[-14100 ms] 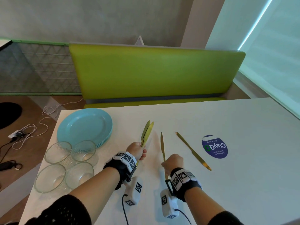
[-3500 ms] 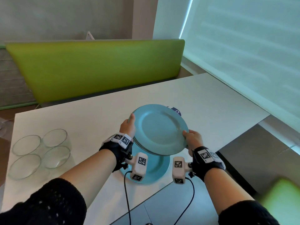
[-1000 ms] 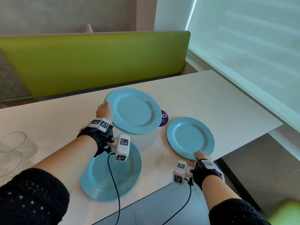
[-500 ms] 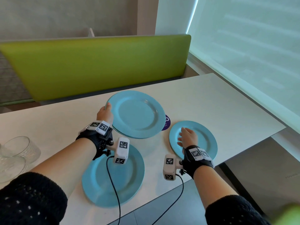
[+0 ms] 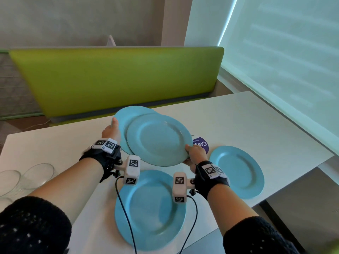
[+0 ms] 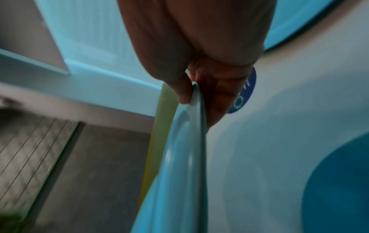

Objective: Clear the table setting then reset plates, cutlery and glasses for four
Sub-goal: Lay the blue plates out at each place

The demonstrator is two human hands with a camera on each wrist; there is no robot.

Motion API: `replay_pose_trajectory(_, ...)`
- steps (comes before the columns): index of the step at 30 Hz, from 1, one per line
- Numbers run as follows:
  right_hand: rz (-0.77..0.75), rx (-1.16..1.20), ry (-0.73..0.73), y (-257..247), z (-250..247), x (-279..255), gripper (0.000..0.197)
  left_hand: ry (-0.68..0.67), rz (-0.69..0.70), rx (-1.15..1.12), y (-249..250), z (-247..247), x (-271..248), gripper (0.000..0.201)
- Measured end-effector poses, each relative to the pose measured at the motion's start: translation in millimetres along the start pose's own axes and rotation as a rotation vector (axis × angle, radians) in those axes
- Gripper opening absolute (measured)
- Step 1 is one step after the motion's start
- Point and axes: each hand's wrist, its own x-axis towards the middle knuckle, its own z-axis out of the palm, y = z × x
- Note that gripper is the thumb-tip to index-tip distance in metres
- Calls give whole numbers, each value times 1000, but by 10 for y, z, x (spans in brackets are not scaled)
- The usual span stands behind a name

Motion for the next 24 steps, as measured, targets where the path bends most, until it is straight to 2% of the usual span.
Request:
replay_pose_trajectory(5,59,158,36,-6,271,63,28,162,85,-38,118,-396,273,62)
replay_pose_trajectory(9,99,216,79,128,481,106,32,293,29,-86,119,-720,504,61)
replay_pose_trajectory(13,111,212,94,242,687,203,32,368,4,-140,122,-948,697,62)
replay_pose_trajectory(24,152,102,42,432,1215,455,31,385,-40,-134,67,-1186,906,62)
